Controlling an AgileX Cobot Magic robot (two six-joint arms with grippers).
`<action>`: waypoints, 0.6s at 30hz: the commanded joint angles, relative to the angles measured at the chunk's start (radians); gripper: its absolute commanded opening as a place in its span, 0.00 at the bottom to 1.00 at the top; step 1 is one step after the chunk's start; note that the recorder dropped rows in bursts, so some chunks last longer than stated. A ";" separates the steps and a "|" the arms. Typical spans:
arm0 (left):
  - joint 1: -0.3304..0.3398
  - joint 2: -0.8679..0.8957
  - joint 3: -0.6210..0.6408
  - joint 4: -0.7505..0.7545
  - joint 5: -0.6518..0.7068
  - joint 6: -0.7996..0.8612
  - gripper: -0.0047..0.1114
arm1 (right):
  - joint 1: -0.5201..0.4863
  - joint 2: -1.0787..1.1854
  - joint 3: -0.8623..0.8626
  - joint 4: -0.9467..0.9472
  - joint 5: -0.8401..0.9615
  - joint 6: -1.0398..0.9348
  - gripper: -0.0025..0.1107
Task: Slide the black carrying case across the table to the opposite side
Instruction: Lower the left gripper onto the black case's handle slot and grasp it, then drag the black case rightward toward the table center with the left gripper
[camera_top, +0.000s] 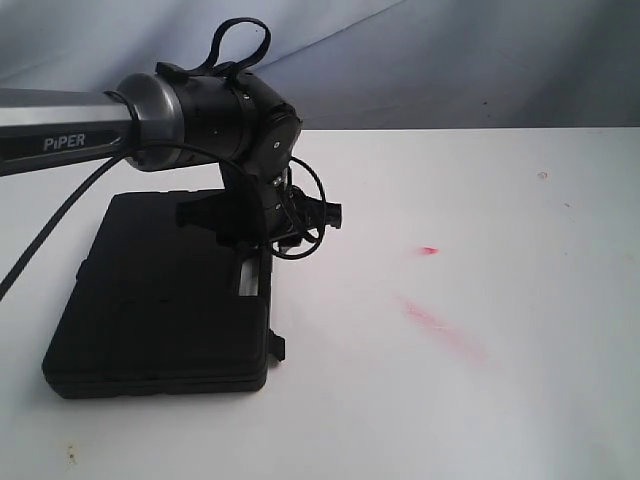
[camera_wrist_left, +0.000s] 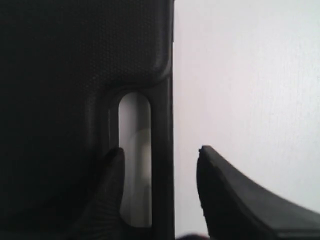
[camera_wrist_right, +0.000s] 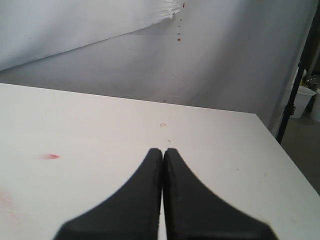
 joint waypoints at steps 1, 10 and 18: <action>0.001 -0.004 -0.006 -0.017 -0.018 -0.011 0.43 | -0.007 -0.004 0.004 0.004 0.000 0.006 0.02; 0.001 0.010 -0.006 -0.022 -0.031 -0.011 0.43 | -0.007 -0.004 0.004 0.004 0.000 0.006 0.02; 0.001 0.052 -0.006 -0.020 -0.035 -0.011 0.43 | -0.007 -0.004 0.004 0.004 0.000 0.006 0.02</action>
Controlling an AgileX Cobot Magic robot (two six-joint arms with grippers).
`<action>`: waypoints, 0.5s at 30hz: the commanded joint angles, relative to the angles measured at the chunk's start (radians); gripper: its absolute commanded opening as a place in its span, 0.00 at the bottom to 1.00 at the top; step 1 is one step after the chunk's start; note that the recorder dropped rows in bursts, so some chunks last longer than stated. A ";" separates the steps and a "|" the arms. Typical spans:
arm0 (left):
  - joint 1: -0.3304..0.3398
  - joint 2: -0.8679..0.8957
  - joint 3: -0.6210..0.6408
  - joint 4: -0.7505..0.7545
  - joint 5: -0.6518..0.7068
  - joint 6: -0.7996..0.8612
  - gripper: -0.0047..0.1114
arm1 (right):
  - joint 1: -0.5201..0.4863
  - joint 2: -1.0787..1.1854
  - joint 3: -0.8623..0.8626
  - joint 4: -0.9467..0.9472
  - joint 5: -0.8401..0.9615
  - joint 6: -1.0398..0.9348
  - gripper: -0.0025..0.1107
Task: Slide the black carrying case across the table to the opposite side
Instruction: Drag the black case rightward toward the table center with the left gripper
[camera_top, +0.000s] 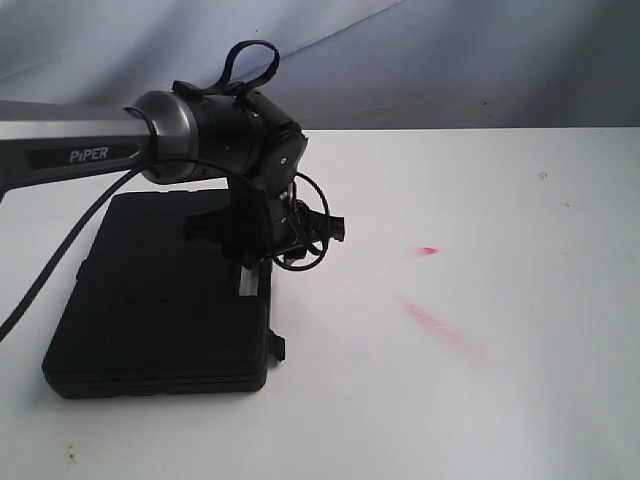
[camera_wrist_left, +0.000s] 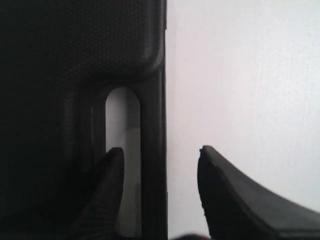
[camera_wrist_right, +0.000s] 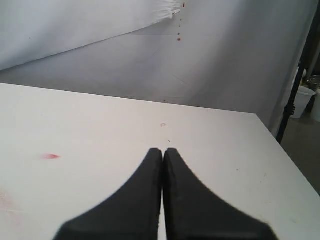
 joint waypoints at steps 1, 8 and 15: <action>0.001 0.011 -0.006 0.000 -0.017 -0.011 0.43 | -0.007 -0.004 0.004 0.004 0.000 0.006 0.02; 0.007 0.014 -0.006 -0.018 -0.023 -0.016 0.43 | -0.007 -0.004 0.004 0.004 0.000 0.006 0.02; 0.035 0.034 -0.006 -0.083 -0.020 0.012 0.43 | -0.007 -0.004 0.004 0.004 0.000 0.006 0.02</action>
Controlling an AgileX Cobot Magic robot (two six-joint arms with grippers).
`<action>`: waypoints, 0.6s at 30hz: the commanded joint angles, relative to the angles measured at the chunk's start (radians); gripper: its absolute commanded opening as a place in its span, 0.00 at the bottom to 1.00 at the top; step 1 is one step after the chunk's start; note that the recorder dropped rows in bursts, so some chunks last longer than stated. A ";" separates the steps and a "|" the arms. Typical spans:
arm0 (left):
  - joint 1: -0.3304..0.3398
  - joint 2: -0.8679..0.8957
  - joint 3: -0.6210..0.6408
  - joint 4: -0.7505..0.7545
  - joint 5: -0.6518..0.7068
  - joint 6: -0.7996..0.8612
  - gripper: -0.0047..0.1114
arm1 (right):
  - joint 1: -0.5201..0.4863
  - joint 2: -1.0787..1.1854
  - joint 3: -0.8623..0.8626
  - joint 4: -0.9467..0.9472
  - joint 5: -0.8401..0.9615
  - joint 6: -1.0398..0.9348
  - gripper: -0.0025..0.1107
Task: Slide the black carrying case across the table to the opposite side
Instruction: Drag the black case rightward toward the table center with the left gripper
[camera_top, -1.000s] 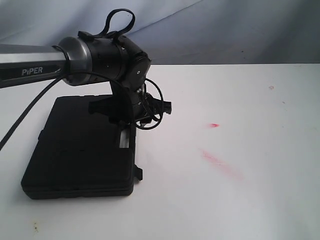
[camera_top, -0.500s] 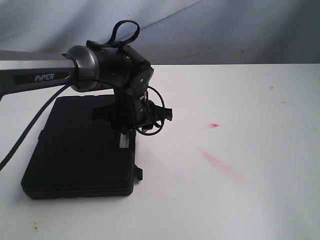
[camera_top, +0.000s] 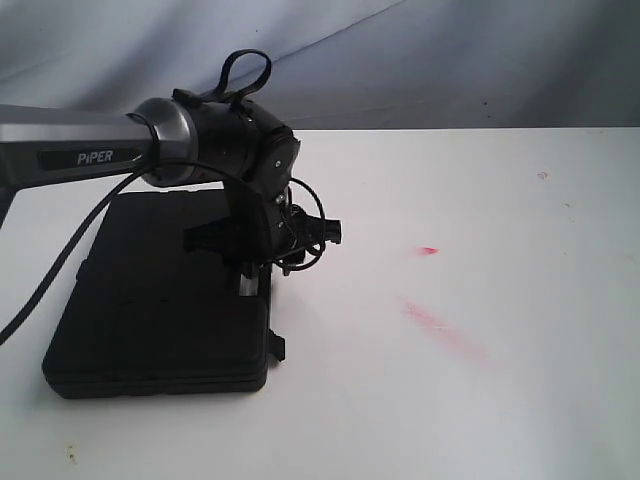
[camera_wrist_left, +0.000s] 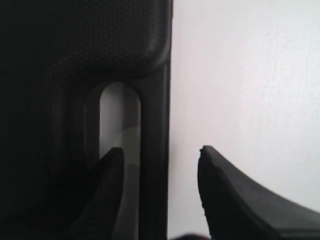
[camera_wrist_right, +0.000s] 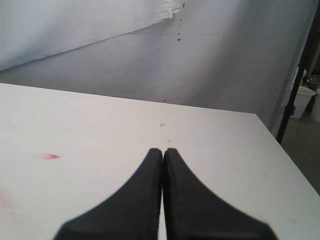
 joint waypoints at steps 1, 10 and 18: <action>0.009 0.006 -0.006 -0.019 -0.001 0.014 0.43 | -0.007 -0.004 0.004 0.004 0.000 0.006 0.02; 0.009 0.017 -0.006 -0.029 -0.001 0.014 0.17 | -0.007 -0.004 0.004 0.004 0.000 0.006 0.02; 0.009 0.017 -0.006 -0.095 -0.021 0.022 0.04 | -0.007 -0.004 0.004 0.004 0.000 0.006 0.02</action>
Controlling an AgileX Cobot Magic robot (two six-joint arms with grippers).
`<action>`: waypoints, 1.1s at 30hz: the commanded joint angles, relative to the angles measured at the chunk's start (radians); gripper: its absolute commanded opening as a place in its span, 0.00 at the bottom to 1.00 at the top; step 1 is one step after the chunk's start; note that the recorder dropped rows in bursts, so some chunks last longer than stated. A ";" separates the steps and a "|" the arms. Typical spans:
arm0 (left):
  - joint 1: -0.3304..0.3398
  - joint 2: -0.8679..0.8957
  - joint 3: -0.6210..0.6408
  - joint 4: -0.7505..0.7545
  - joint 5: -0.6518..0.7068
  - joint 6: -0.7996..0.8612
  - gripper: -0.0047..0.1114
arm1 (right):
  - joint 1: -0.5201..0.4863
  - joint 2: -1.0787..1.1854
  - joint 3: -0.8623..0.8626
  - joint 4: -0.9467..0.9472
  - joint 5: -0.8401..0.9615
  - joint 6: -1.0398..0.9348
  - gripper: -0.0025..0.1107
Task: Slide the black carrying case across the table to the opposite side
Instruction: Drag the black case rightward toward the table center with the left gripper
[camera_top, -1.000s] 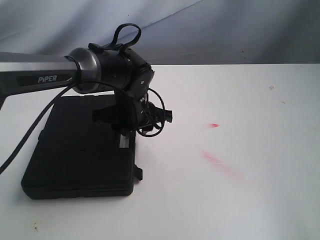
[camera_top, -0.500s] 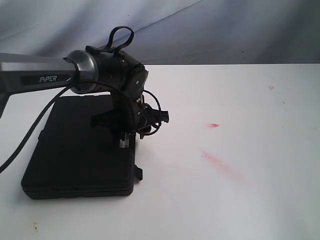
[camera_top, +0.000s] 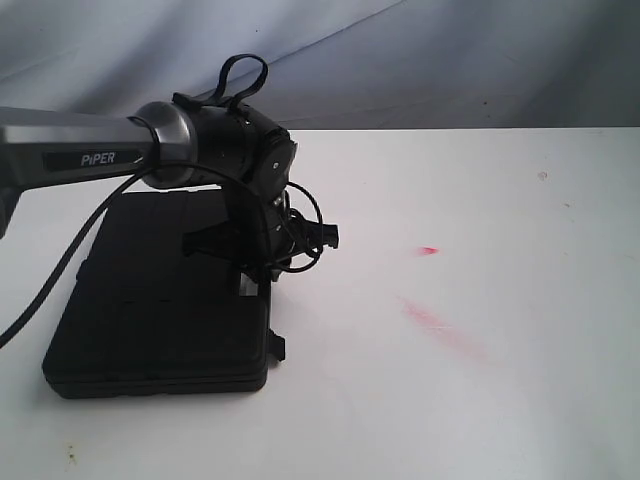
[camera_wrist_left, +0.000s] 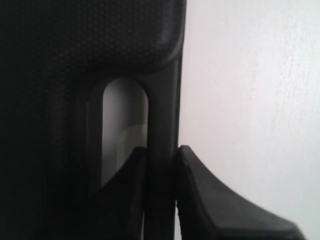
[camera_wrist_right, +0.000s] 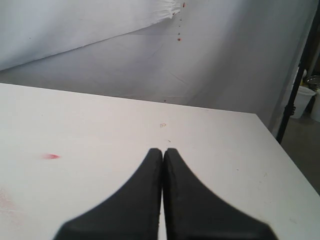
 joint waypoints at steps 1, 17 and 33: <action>0.001 0.004 -0.006 -0.086 -0.031 0.008 0.04 | -0.007 -0.004 0.004 0.004 0.000 0.006 0.02; -0.092 0.027 -0.120 -0.122 -0.045 -0.003 0.04 | -0.007 -0.004 0.004 0.004 0.000 0.006 0.02; -0.145 0.141 -0.274 -0.165 -0.008 -0.018 0.04 | -0.007 -0.004 0.004 0.004 0.000 0.006 0.02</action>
